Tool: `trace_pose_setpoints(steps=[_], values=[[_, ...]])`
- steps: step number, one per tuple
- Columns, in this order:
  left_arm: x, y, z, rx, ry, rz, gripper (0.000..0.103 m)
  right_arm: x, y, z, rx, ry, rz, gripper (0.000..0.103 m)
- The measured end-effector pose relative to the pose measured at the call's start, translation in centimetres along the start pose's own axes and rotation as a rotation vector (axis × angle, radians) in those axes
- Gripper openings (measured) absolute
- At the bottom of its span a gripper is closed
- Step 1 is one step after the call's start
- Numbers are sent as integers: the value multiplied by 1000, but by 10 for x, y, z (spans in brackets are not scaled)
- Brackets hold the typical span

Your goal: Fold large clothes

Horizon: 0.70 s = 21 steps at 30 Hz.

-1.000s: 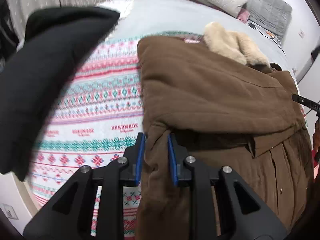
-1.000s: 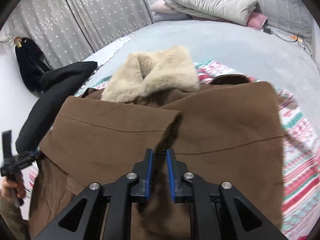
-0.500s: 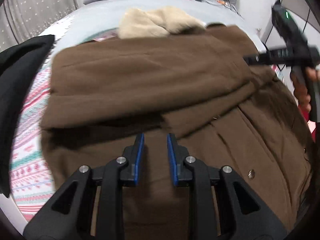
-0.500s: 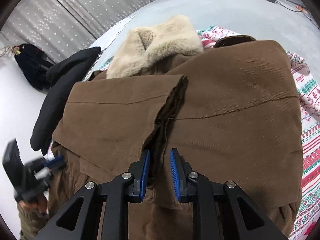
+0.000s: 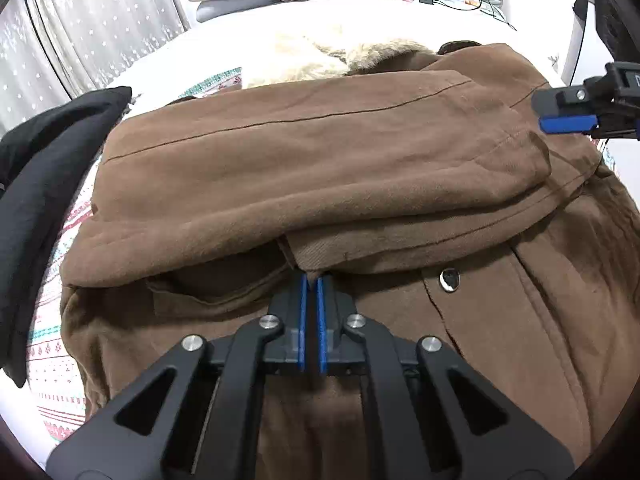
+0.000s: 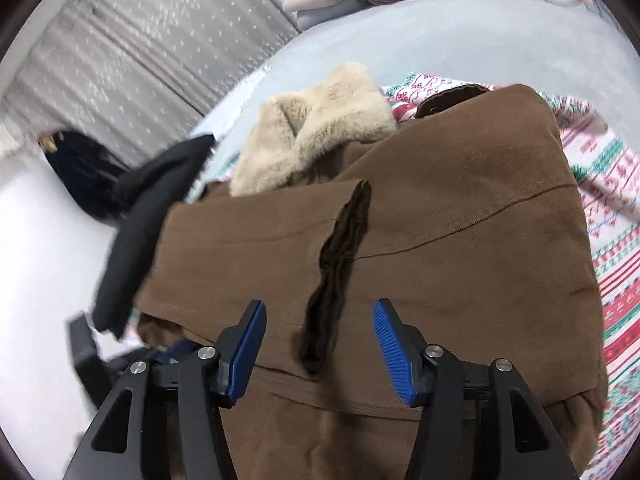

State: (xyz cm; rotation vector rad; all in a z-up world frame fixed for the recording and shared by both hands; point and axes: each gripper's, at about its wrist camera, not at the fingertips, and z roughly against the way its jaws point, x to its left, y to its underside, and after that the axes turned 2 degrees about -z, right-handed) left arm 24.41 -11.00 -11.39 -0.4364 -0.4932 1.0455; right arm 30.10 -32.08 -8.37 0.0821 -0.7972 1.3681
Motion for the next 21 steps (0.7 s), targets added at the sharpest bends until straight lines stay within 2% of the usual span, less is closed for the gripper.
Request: trace_pose_setpoints(steps=[3, 4, 5, 8, 10, 13, 14, 16, 18, 21], values=[[-2, 2, 3, -14, -23, -20, 5, 6, 5, -17, 26, -16, -4, 55], [-1, 3, 3, -17, -26, -22, 5, 9, 7, -25, 42, -17, -6, 47], [-1, 3, 4, -23, -33, -25, 5, 10, 7, -31, 50, -10, -2, 28], [4, 1, 9, -47, -45, -23, 5, 16, 9, -42, 59, 3, 24, 12], [8, -3, 19, -89, -53, -12, 4, 22, 7, -34, 23, -13, 44, 10], [17, -11, 40, -170, -61, 3, 4, 34, 3, 0, -80, -72, 78, 9], [19, -12, 41, -174, -61, 10, 4, 38, 1, 12, -111, -92, 84, 9], [18, -9, 27, -113, -56, -4, 4, 41, -1, 23, -133, -95, 88, 9], [11, 2, 4, -28, -54, -25, 4, 34, -1, 11, -82, -60, 70, 9], [6, 13, -1, 1, -43, -50, 5, 10, 8, -34, 61, 44, 25, 9]])
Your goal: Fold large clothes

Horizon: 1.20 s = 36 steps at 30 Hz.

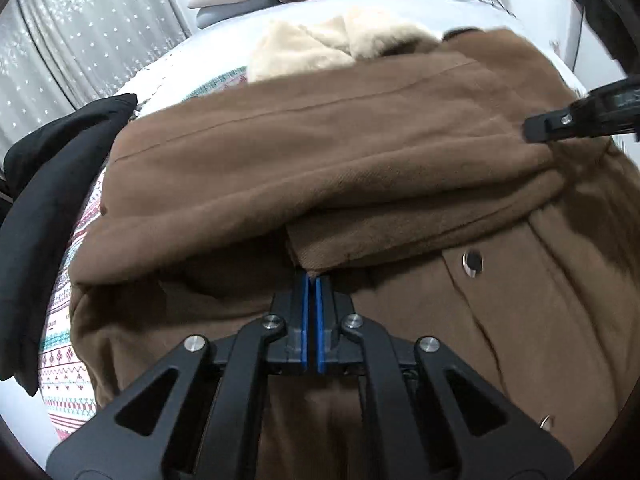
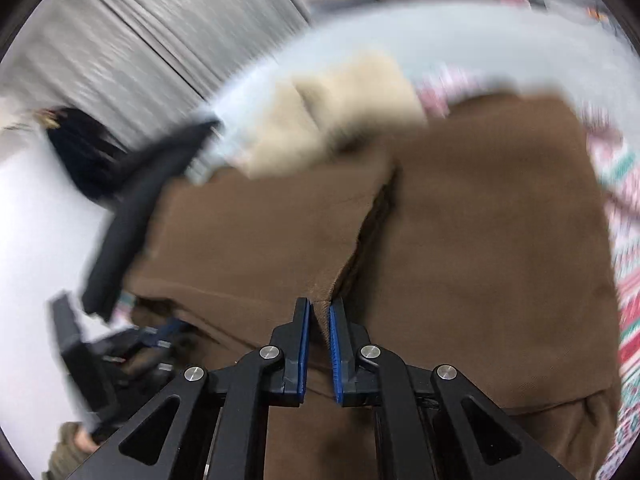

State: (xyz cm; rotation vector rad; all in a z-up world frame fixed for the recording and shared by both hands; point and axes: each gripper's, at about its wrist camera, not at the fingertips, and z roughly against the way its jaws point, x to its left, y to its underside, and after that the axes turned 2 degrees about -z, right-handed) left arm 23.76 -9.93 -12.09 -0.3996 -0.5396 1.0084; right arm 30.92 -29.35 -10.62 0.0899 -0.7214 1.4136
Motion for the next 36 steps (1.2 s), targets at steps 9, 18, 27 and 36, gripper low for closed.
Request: trace_pose_setpoints(steps=[9, 18, 27, 36], values=[[17, 9, 23, 26, 64, -2, 6, 3, -2, 17, -48, 68, 43, 14], [46, 0, 41, -68, 56, -16, 25, -7, -24, 30, -75, 185, 126, 28], [63, -5, 35, -72, 48, 9, 40, 26, -73, -8, -165, 449, 495, 56], [73, 0, 27, -50, 23, 26, 40, 16, -76, -68, -52, 607, 707, 5]])
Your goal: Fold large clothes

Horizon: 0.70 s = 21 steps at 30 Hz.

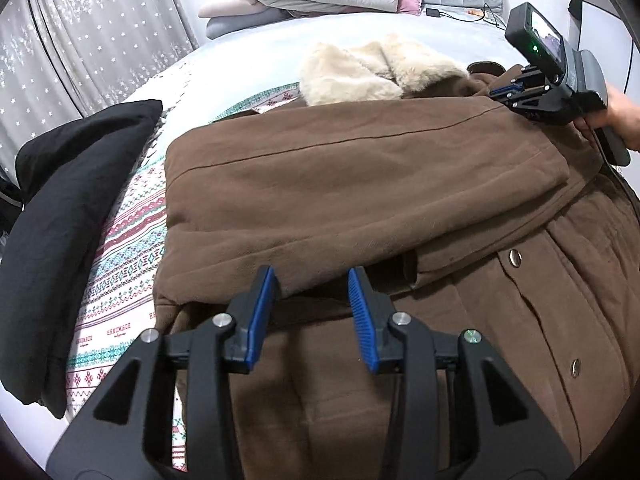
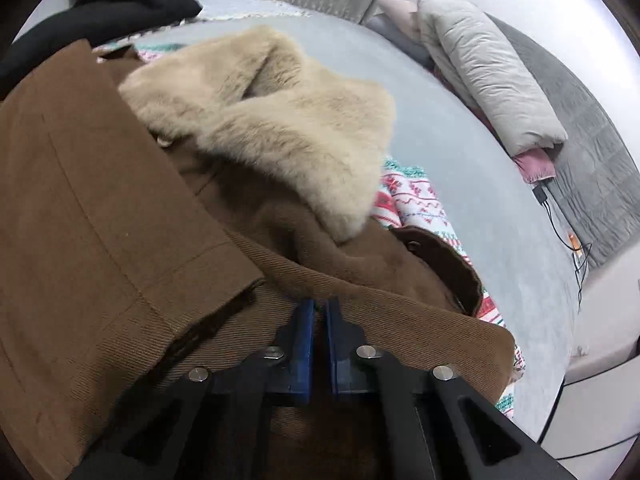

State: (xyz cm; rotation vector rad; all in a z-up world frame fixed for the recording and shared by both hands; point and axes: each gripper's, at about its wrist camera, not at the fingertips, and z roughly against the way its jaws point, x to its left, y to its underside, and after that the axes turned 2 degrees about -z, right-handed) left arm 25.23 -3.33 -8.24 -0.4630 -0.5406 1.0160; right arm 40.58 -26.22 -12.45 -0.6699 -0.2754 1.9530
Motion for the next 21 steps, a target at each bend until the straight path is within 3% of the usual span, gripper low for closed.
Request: trace_pose_setpoints(steps=[2, 5, 7, 9, 11, 12, 13, 15, 16, 17, 21], values=[[-1, 0, 2, 0, 0, 3, 40, -5, -2, 8, -36, 8, -28, 2], [2, -1, 6, -10, 11, 20, 40, -32, -7, 43, -201, 63, -223, 0], [1, -1, 5, -8, 7, 16, 40, -49, -10, 55, -257, 103, -323, 0], [1, 0, 3, -3, 9, 11, 40, -54, -13, 39, -187, 33, -350, 0], [2, 0, 5, -3, 16, 10, 40, -38, -9, 16, -78, -80, -251, 1], [2, 0, 7, -6, 19, 11, 40, -31, -5, 12, -70, -76, -207, 2], [3, 0, 8, -10, 22, 15, 40, -29, -2, 11, -74, -68, -189, 6], [5, 1, 9, -11, 22, 16, 40, -36, 3, 12, -87, -148, -206, 24], [6, 2, 9, -10, 21, 15, 40, -42, 4, 12, -75, -209, -217, 45], [8, 2, 8, -6, 11, 16, 41, -45, 5, 13, -66, -214, -209, 59], [13, 2, 4, 7, 16, 53, 40, -41, 6, 14, -59, -138, -97, 60]])
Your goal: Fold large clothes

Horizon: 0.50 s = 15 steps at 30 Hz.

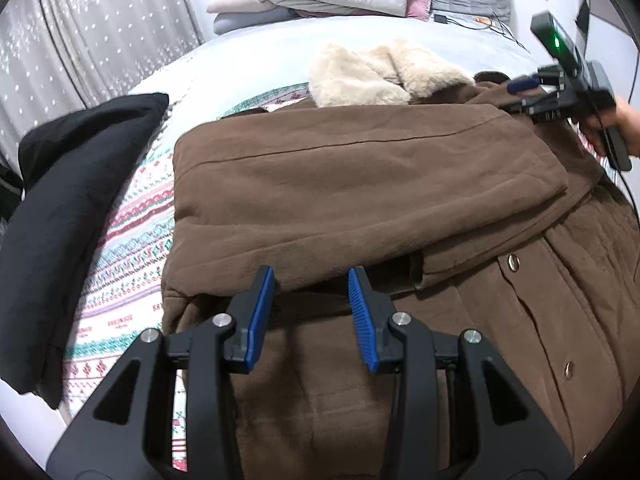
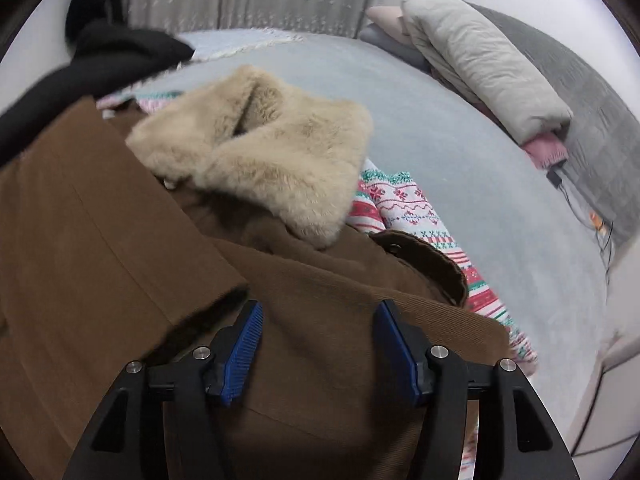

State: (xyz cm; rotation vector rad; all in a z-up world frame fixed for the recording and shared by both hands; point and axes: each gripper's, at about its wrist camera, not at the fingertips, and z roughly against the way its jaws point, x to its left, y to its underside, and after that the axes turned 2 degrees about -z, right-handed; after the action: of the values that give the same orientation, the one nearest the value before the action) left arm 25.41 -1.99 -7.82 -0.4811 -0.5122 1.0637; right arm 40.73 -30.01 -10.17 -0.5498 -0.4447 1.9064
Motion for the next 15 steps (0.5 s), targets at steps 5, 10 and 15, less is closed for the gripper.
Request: trace_pose_setpoints(steps=[5, 10, 15], values=[[-5, -1, 0, 0, 5, -3, 41, 34, 4, -20, 31, 69, 196, 42], [-5, -2, 1, 2, 19, 1, 41, 48, -3, -28, 12, 81, 252, 43], [-3, -1, 0, 5, 12, 3, 40, 44, 1, -37, 62, 24, 253, 34]])
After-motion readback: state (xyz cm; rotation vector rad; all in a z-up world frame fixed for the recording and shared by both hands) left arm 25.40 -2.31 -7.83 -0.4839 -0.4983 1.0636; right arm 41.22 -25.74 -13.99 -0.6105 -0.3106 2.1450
